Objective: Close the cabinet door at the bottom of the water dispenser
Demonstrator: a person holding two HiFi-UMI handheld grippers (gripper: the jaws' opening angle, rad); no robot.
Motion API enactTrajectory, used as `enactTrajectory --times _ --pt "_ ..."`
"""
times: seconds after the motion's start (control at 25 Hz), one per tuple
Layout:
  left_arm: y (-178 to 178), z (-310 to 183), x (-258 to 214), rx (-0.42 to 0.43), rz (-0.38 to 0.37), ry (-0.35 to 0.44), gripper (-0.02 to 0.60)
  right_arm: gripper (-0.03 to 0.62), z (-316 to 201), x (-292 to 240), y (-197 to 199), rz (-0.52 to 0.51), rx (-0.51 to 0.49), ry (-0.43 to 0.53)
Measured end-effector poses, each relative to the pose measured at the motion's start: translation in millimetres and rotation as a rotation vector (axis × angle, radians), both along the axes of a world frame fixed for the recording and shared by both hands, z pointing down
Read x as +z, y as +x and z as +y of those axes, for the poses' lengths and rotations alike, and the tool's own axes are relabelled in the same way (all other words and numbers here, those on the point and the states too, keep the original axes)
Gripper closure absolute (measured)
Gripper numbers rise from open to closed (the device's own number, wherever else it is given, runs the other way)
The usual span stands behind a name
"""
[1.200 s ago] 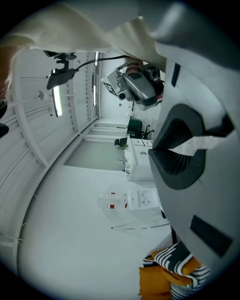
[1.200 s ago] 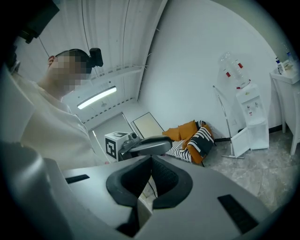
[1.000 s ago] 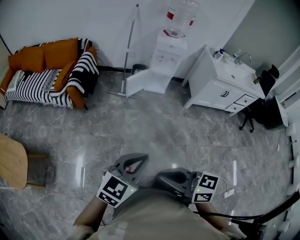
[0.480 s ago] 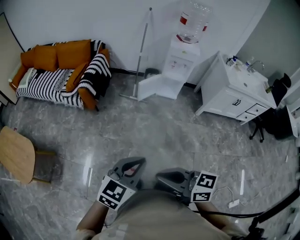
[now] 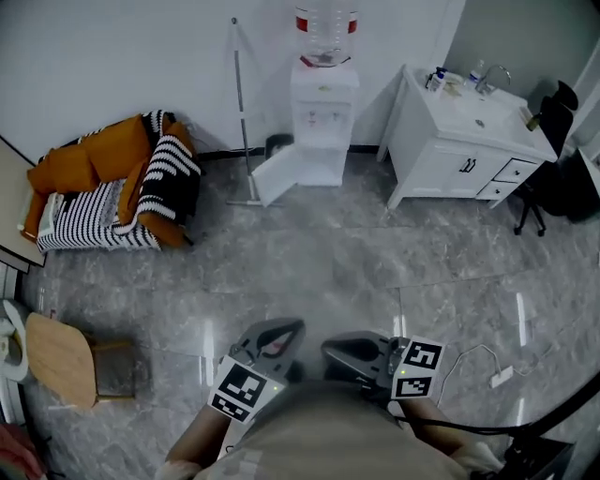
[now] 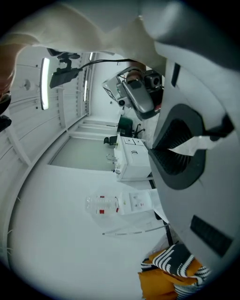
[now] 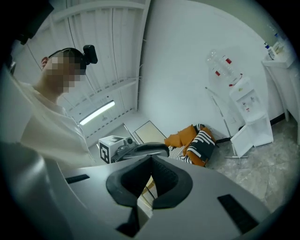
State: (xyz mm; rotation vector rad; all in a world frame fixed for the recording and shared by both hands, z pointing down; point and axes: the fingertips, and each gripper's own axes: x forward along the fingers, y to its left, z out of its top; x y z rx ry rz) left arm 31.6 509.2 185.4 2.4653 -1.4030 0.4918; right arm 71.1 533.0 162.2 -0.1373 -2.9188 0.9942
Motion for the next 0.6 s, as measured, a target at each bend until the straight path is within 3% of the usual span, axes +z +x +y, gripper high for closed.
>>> enactTrajectory --times 0.2,0.4,0.6 --pt "51.3 -45.4 -4.7 0.060 -0.059 0.003 0.591 0.579 -47.3 -5.5 38.2 -0.070 0.021 -0.001" --pt "77.4 -74.2 -2.6 0.020 -0.092 -0.032 0.591 0.579 -84.3 -6.0 69.9 -0.117 0.010 -0.055" --pt "101.6 -94.3 0.9 -0.012 -0.146 -0.054 0.591 0.579 -102.7 1.1 86.5 -0.127 -0.080 -0.092"
